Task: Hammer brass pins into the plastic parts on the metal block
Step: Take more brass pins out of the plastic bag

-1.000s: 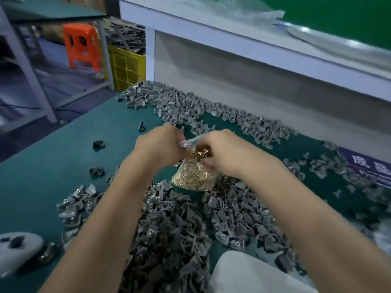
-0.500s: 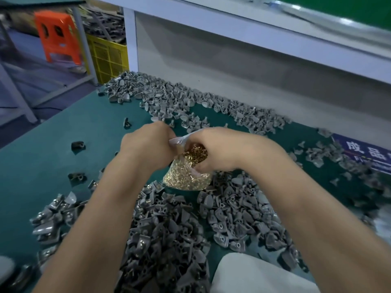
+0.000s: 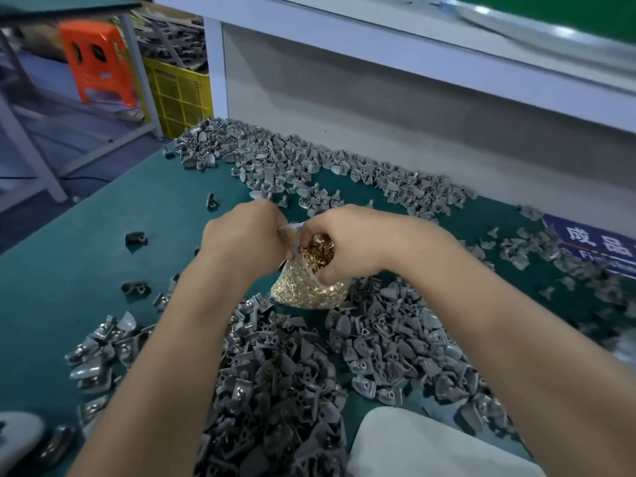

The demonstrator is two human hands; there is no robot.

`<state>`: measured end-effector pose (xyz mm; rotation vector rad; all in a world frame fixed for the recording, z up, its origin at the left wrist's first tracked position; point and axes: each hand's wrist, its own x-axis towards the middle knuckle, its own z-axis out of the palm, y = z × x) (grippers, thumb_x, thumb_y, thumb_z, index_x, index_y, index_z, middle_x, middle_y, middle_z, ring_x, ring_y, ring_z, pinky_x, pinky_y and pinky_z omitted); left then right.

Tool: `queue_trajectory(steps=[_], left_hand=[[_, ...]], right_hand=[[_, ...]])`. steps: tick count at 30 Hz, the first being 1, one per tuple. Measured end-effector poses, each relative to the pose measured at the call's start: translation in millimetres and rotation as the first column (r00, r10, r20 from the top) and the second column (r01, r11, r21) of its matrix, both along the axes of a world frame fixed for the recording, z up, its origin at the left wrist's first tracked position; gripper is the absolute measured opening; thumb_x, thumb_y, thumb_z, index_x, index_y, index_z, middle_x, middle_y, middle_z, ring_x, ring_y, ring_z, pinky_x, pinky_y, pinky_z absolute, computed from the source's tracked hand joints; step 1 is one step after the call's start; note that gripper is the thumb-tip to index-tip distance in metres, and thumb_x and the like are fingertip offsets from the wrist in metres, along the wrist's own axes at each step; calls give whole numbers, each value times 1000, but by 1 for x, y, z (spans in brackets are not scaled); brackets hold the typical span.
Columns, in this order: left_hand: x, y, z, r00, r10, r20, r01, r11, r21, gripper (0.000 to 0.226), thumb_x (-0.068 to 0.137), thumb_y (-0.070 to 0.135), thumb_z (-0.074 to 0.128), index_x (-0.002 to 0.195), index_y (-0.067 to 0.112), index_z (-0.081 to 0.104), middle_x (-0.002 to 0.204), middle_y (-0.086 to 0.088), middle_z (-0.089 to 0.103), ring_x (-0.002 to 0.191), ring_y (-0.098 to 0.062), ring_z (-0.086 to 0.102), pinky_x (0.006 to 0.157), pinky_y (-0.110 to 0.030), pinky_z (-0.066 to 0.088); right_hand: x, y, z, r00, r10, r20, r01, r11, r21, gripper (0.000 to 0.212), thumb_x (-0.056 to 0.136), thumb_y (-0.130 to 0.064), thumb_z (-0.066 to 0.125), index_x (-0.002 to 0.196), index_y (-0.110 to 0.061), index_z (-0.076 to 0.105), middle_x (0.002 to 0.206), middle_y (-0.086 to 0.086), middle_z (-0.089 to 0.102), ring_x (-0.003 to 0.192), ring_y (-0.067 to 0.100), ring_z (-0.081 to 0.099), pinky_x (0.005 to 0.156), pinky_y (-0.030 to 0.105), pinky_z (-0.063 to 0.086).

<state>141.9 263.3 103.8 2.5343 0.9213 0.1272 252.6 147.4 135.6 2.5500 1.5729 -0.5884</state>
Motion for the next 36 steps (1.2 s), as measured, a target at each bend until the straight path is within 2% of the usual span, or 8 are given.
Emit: queue_trajectory(steps=[3, 8, 13, 18, 22, 26, 31, 36], left_hand=[[1, 0, 1, 1000, 2, 11, -2, 1000, -11, 34, 96, 27, 56, 63, 25, 63, 68, 3, 59, 64, -17, 54, 52, -26, 30], [0, -2, 2, 999, 6, 41, -6, 1000, -17, 29, 96, 24, 53, 70, 22, 66, 68, 1, 61, 63, -21, 55, 52, -27, 31], [-1, -4, 2, 995, 17, 102, -15, 1000, -23, 25, 94, 16, 52, 73, 15, 66, 66, -3, 57, 60, -23, 51, 51, -28, 31], [-2, 0, 0, 979, 17, 201, -6, 998, -58, 27, 92, 5, 53, 67, 11, 62, 60, -7, 53, 51, -23, 44, 46, -28, 29], [-2, -1, -3, 977, 2, 214, 9, 999, -53, 32, 95, 7, 53, 65, 14, 59, 57, -4, 49, 47, -16, 40, 42, -24, 26], [-1, 0, -6, 975, 20, 223, -9, 999, -50, 43, 93, 7, 53, 53, 19, 43, 53, -2, 41, 47, -16, 35, 43, -27, 23], [3, -5, -7, 974, 47, 221, -34, 997, -62, 28, 95, 11, 51, 71, 15, 66, 64, -6, 56, 51, -17, 47, 44, -26, 28], [0, -5, -5, 968, 62, 243, -44, 996, -81, 45, 91, 5, 54, 49, 20, 48, 48, 1, 44, 42, -15, 37, 34, -17, 21]], right_hand=[[0, 2, -2, 1000, -7, 9, 7, 1000, 25, 61, 74, -41, 86, 127, -40, 57, 99, -10, 59, 77, 9, 60, 63, 31, 51], [4, 1, -8, 1000, 1, 25, -2, 999, 45, 62, 76, -42, 86, 130, -41, 57, 112, -8, 61, 86, 11, 61, 66, 29, 51], [4, 5, -7, 1000, -3, 14, 2, 999, 34, 62, 72, -46, 86, 126, -43, 57, 101, -14, 59, 80, 8, 61, 62, 31, 51], [3, 6, -11, 999, -3, 34, 2, 998, 55, 65, 74, -44, 86, 132, -41, 56, 118, -7, 59, 86, 8, 58, 64, 29, 49], [3, -2, -13, 999, -25, -21, 27, 993, 117, 64, 78, -38, 86, 135, -43, 57, 128, -3, 59, 97, 17, 64, 81, 38, 58], [4, 1, -17, 999, -20, -24, 23, 992, 122, 62, 76, -38, 87, 131, -40, 58, 101, -12, 54, 76, 4, 54, 55, 26, 41], [11, 4, -17, 998, -17, -52, 24, 991, 130, 66, 73, -40, 88, 132, -36, 59, 112, -6, 56, 84, 12, 58, 63, 29, 47], [11, 8, -11, 999, -5, -42, 9, 995, 95, 63, 76, -38, 87, 133, -33, 58, 91, -12, 51, 76, 8, 55, 55, 27, 39]])
